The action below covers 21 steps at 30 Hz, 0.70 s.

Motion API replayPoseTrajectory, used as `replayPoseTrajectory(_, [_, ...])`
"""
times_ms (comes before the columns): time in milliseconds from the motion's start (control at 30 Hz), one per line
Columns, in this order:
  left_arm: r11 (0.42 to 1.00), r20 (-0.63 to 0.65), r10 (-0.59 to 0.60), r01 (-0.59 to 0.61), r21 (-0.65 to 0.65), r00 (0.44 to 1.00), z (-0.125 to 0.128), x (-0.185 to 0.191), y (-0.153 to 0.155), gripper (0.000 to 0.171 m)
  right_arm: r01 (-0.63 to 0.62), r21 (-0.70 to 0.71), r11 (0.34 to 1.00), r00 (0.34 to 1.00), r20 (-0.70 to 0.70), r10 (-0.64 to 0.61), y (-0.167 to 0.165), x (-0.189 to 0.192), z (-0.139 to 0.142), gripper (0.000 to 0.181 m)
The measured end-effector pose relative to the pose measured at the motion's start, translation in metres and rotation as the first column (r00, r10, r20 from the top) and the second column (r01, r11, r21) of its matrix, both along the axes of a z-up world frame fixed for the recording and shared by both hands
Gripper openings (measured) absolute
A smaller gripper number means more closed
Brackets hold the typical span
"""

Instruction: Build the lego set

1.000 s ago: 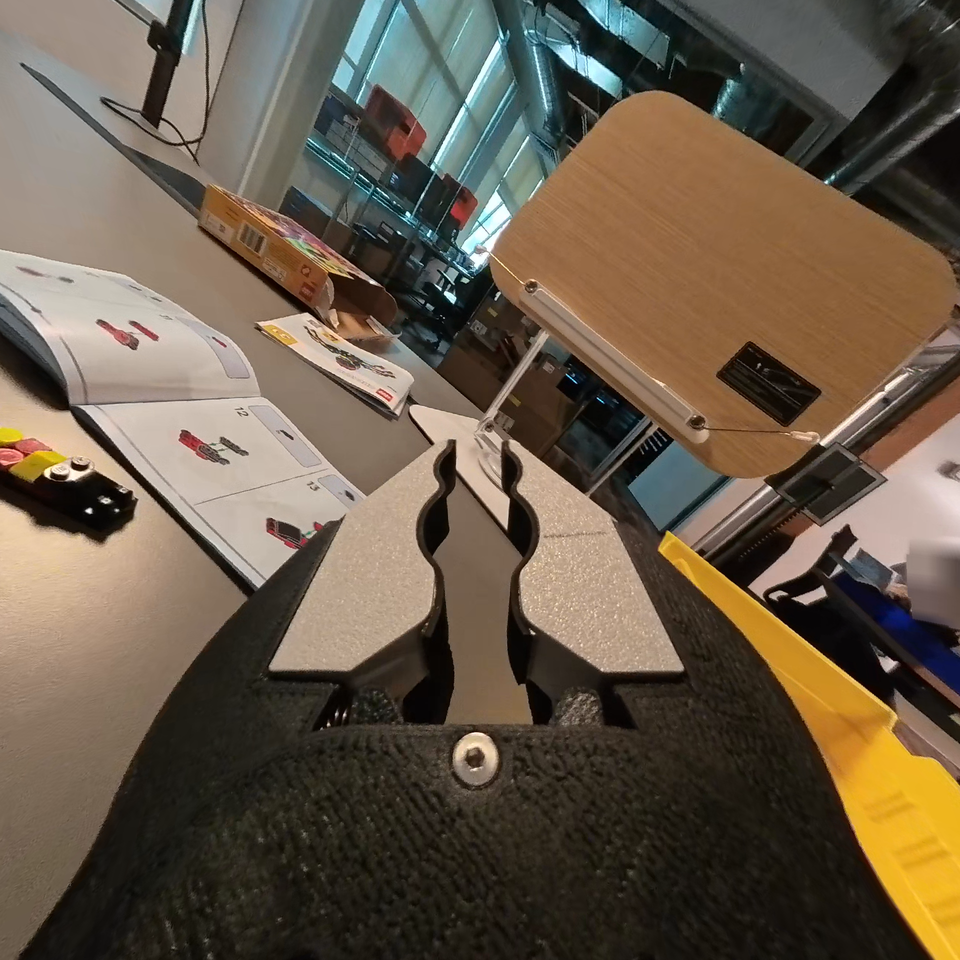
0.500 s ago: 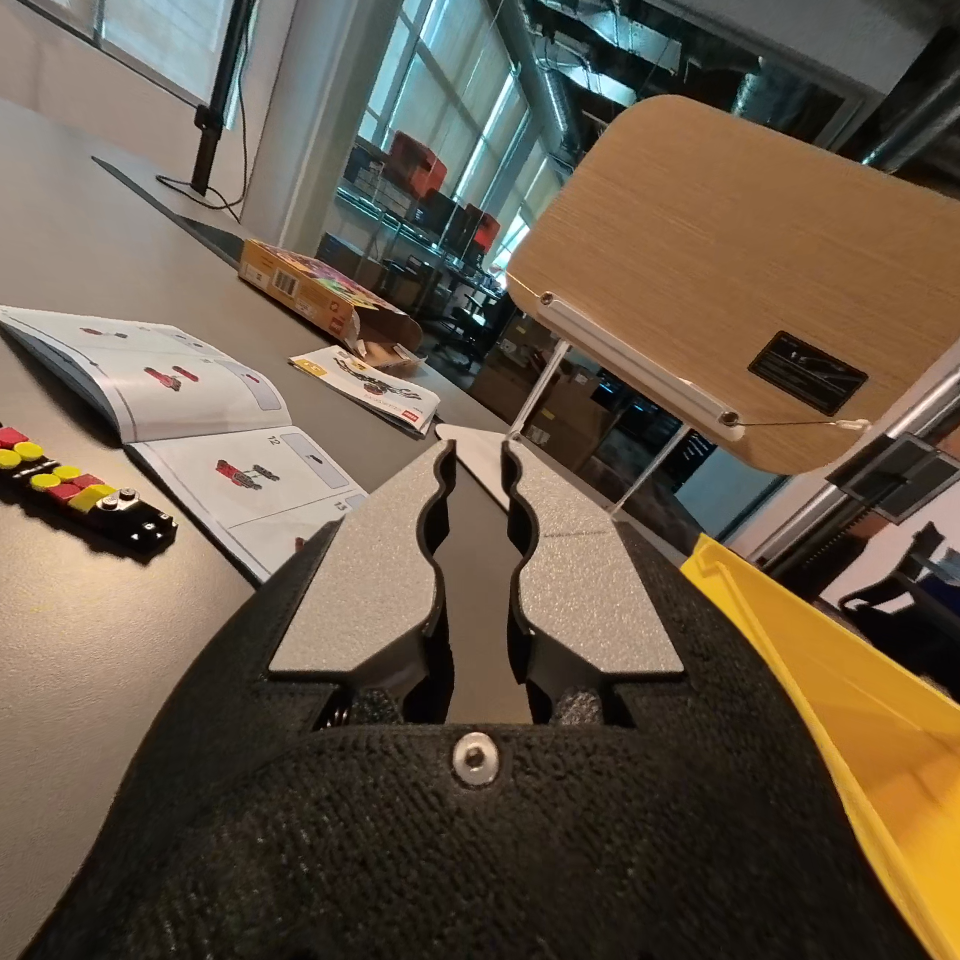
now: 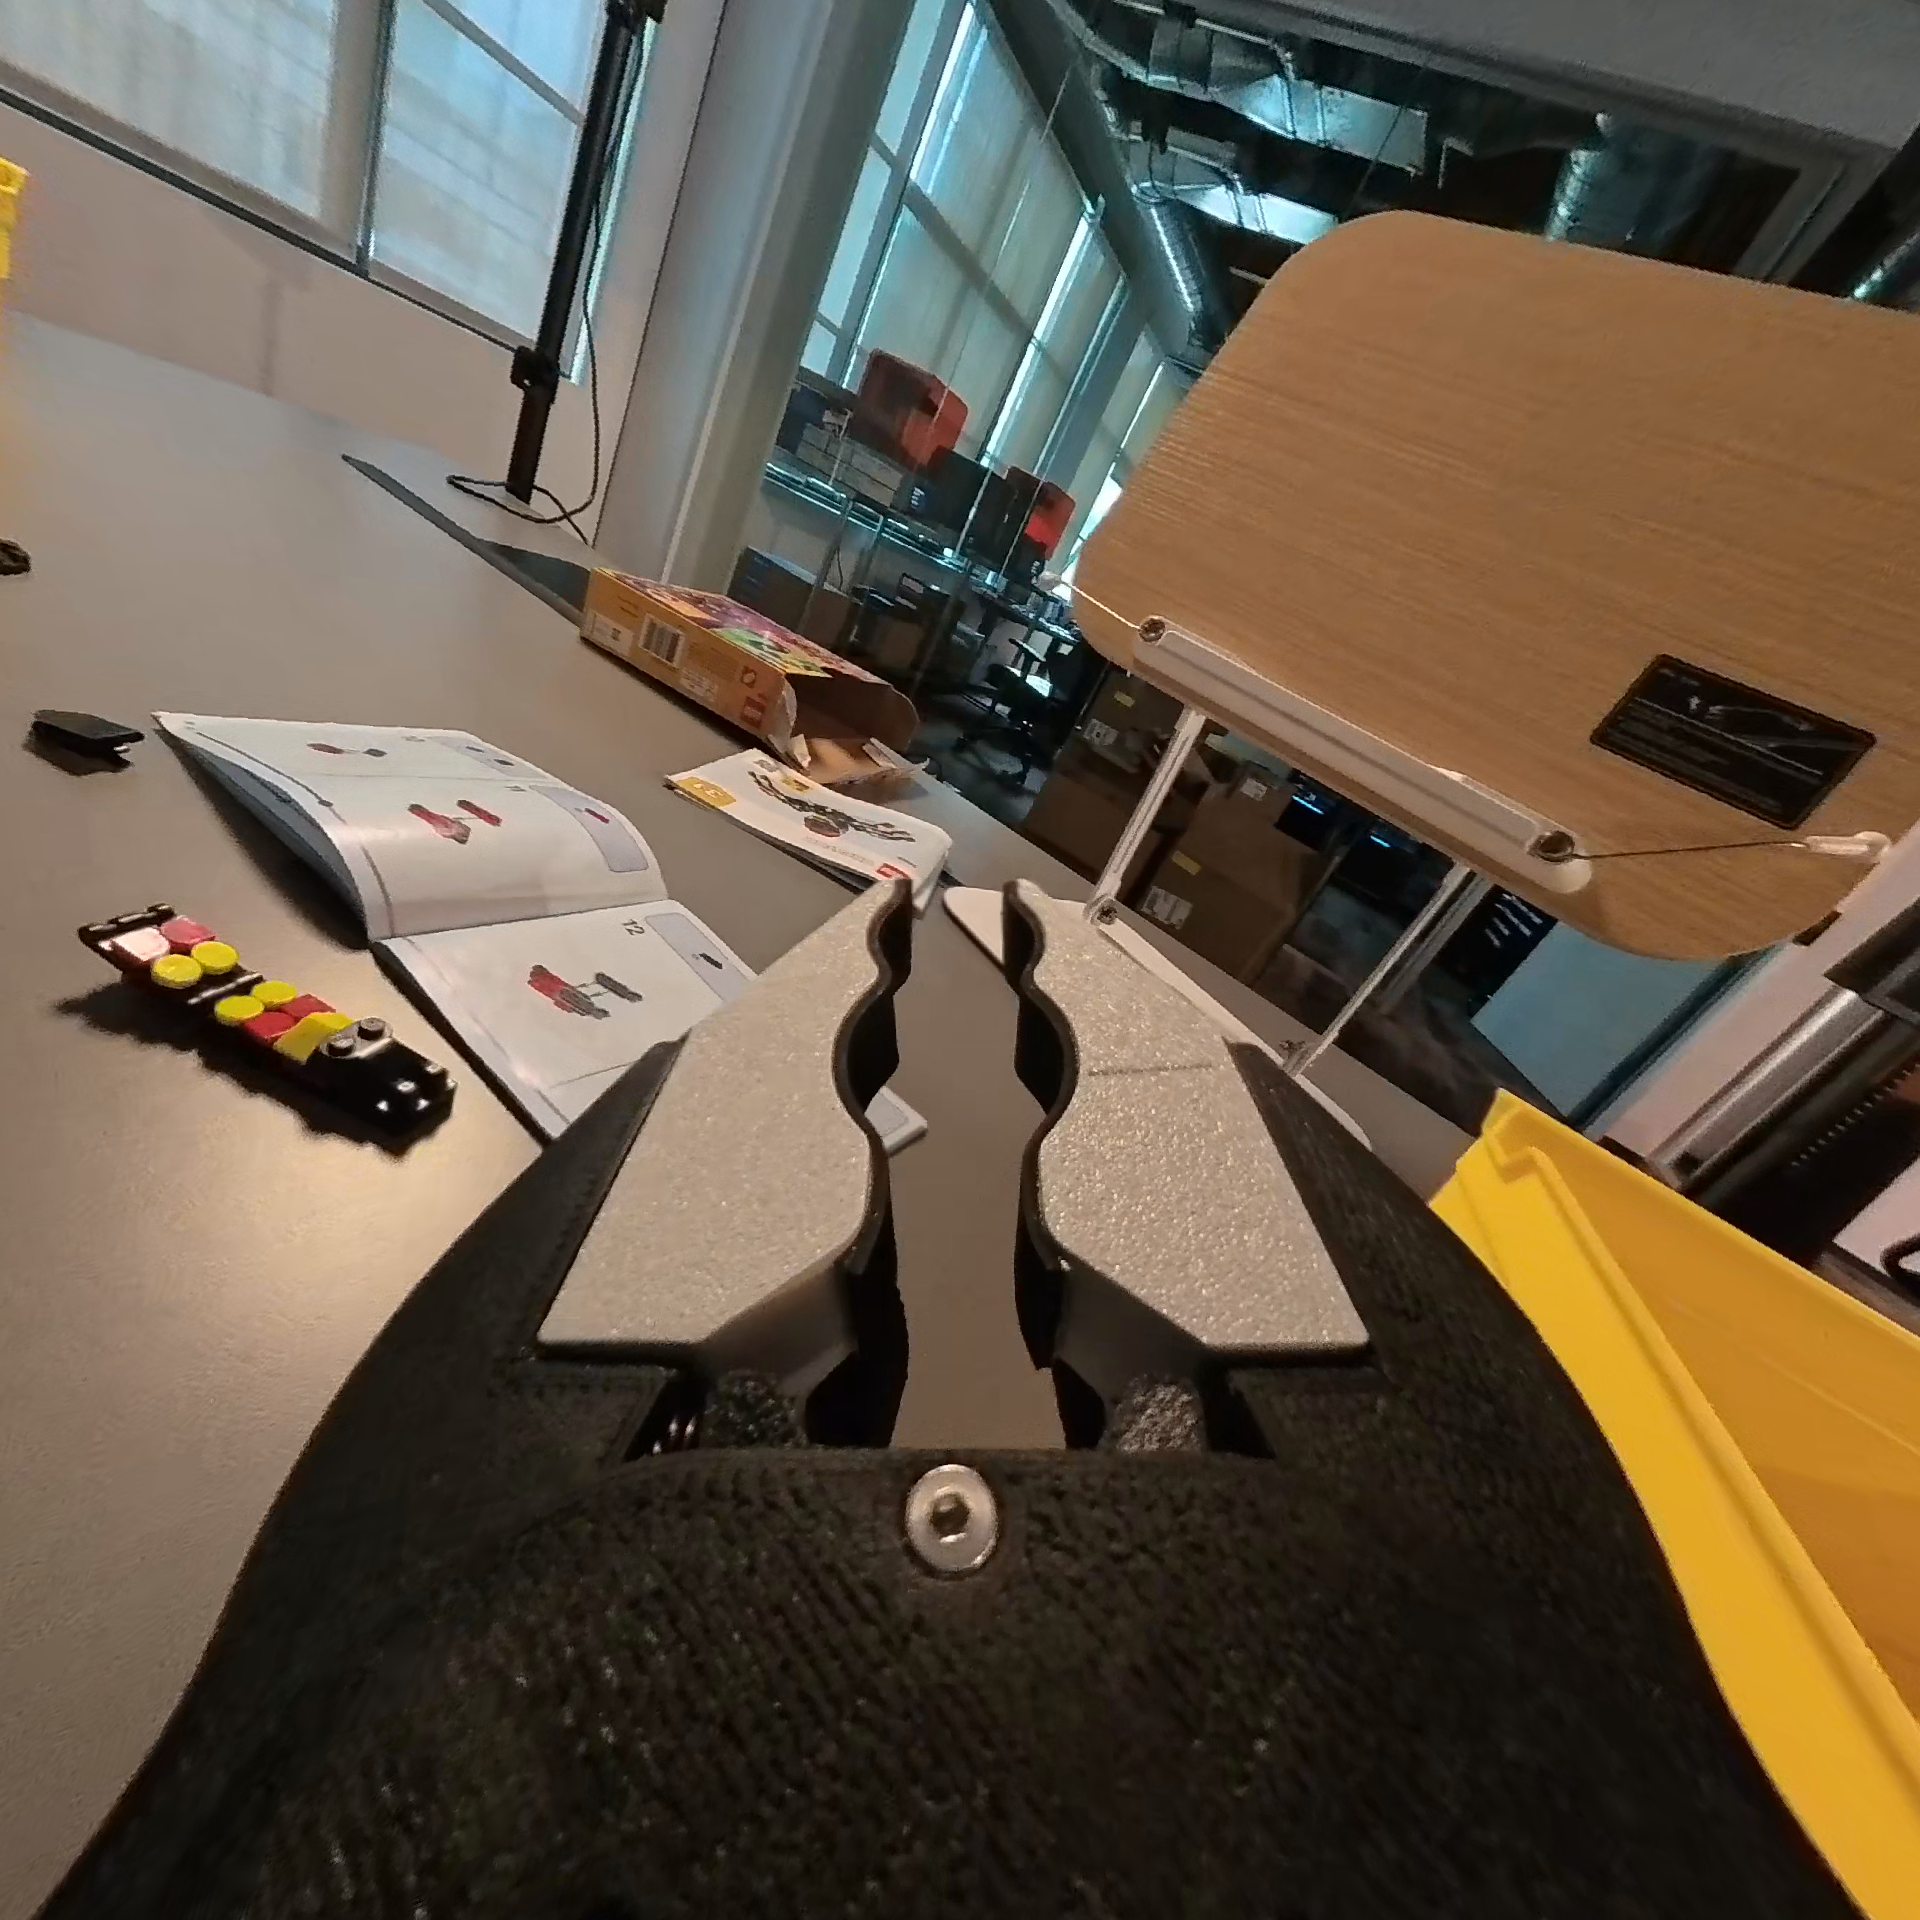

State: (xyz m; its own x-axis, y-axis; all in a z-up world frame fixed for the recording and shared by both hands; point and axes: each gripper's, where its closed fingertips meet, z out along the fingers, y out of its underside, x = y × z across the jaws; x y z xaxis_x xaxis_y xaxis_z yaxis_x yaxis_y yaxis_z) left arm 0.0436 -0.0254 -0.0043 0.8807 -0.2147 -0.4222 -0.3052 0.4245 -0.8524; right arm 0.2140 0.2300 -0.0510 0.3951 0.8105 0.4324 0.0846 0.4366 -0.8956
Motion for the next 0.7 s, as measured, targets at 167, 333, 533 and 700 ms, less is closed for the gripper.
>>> replayPoseTrajectory(167, [0.998, 0.007, -0.021, 0.021, -0.058, 1.0, -0.012, 0.003, 0.009, 0.121, -0.023, 0.005, 1.0, 1.0, 0.007, 0.023, -0.006, -0.003, -0.001, 0.015])
replayPoseTrajectory(333, [0.994, 0.067, -0.021, 0.028, -0.104, 0.998, -0.017, -0.004, 0.013, 0.12, -0.066, 0.007, 0.998, 0.998, 0.008, 0.066, -0.018, -0.006, 0.0, 0.016])
replayPoseTrajectory(533, [0.964, 0.021, 0.262, -0.263, 0.037, 0.965, 0.0, -0.044, 0.013, 0.106, -0.069, 0.035, 0.997, 0.998, 0.015, 0.069, -0.023, -0.007, 0.002, 0.016])
replayPoseTrajectory(700, [0.952, -0.159, 0.307, -0.301, 0.057, 0.938, -0.013, -0.032, 0.021, 0.098, -0.051, 0.026, 0.998, 0.998, -0.034, 0.052, -0.021, 0.0, 0.011, 0.015])
